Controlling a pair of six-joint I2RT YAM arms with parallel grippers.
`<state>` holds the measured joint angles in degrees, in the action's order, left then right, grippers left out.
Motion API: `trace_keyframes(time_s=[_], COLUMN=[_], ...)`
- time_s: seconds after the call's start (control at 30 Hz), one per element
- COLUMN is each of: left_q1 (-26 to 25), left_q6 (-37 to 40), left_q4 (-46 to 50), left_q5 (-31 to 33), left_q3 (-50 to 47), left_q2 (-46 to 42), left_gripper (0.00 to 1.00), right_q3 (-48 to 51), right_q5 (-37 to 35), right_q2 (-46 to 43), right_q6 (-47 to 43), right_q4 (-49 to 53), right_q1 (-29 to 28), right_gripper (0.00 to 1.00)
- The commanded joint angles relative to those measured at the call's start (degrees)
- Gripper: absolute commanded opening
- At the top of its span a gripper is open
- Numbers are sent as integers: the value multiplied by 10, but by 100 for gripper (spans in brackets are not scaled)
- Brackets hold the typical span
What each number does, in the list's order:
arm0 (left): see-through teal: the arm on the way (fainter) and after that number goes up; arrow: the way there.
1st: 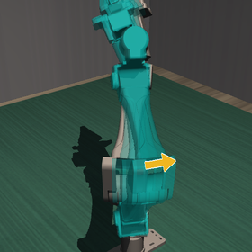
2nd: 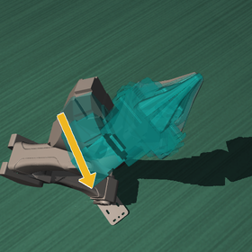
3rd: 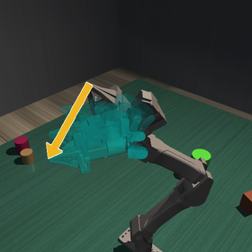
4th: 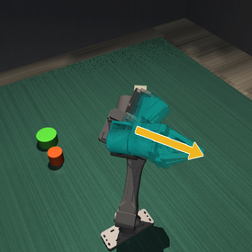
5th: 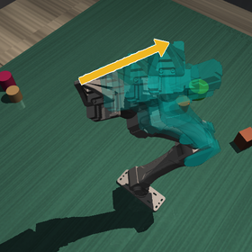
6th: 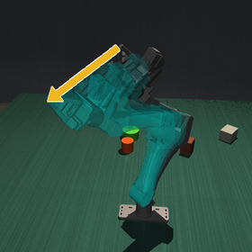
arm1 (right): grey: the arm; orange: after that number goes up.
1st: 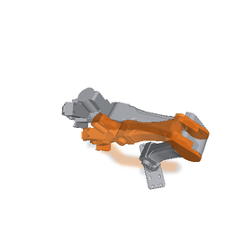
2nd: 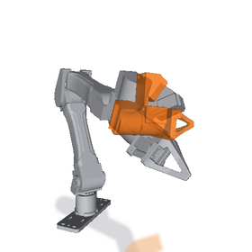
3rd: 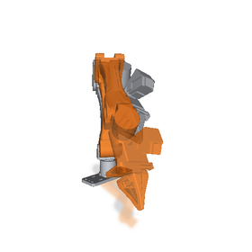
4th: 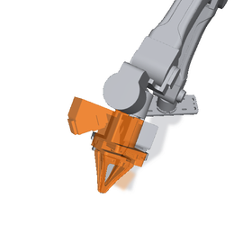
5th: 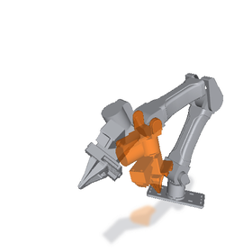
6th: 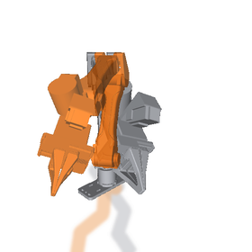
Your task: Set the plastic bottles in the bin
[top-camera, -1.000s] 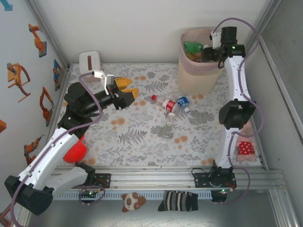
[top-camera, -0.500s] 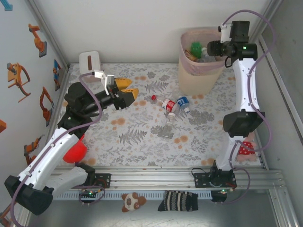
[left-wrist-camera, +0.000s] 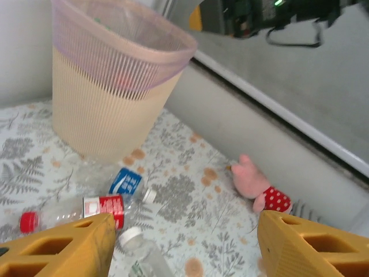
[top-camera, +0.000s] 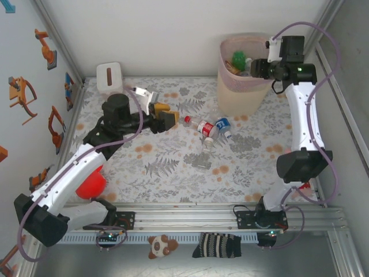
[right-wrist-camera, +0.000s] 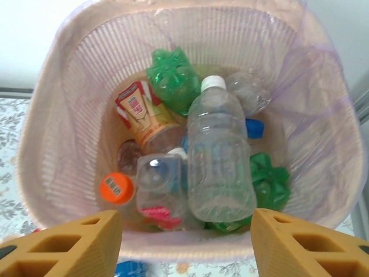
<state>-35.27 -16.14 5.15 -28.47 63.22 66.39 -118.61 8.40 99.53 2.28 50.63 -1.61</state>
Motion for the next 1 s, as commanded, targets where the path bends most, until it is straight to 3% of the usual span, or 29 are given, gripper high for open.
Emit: trace_keyframes(time_s=[0.0, 0.27, 0.63, 0.97], left_q1=[-18, -72, -178, -218], left_q6=[38, 19, -38, -94], left_q4=[66, 124, 194, 264], left_q5=[51, 111, 267, 312], left_q3=[26, 60, 114, 202], left_q2=[31, 128, 237, 351], left_gripper=[65, 63, 65, 66], right_q3=[46, 149, 242, 299], right_q5=[11, 4, -13, -39], right_q2=[-61, -166, -241, -277], right_q6=[33, 53, 66, 47], right_q4=[-41, -75, -89, -93], right_q1=[-3, -3, -3, -2], right_gripper=[59, 59, 60, 62])
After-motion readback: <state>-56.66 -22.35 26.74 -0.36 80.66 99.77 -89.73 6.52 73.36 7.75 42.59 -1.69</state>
